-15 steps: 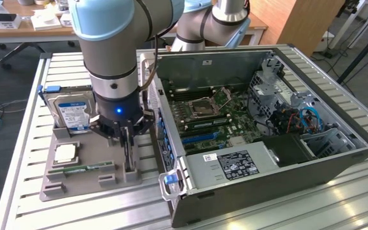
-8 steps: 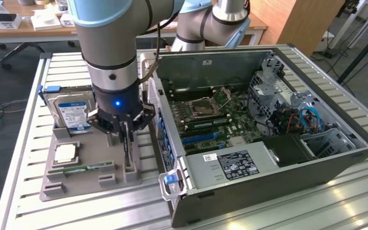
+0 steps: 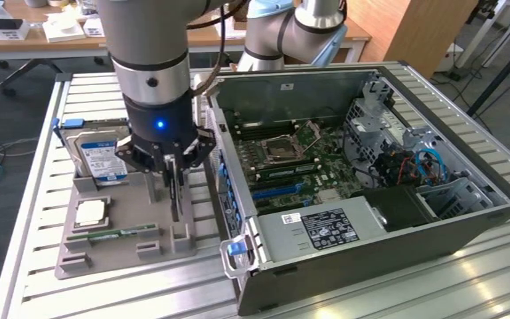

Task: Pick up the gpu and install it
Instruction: 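Pick up the gpu and move the gpu toward the slot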

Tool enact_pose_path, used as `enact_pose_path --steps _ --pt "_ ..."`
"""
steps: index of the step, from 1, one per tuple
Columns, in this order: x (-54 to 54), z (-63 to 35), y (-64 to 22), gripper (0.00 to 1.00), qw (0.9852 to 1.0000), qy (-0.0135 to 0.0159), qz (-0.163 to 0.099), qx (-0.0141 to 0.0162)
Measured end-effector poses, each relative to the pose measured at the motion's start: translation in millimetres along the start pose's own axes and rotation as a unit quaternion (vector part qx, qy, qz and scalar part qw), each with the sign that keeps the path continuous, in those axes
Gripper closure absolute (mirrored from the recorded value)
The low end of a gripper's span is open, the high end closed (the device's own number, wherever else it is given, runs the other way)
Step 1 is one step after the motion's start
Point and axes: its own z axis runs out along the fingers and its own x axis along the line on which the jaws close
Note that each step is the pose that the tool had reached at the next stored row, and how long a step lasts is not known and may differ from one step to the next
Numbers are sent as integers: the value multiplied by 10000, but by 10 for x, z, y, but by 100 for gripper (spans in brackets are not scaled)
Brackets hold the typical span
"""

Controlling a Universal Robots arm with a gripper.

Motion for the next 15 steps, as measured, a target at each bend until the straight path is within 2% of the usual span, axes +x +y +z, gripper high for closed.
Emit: enact_pose_path --steps 15 --pt "-17 -657 27 74 10000 1 0 1"
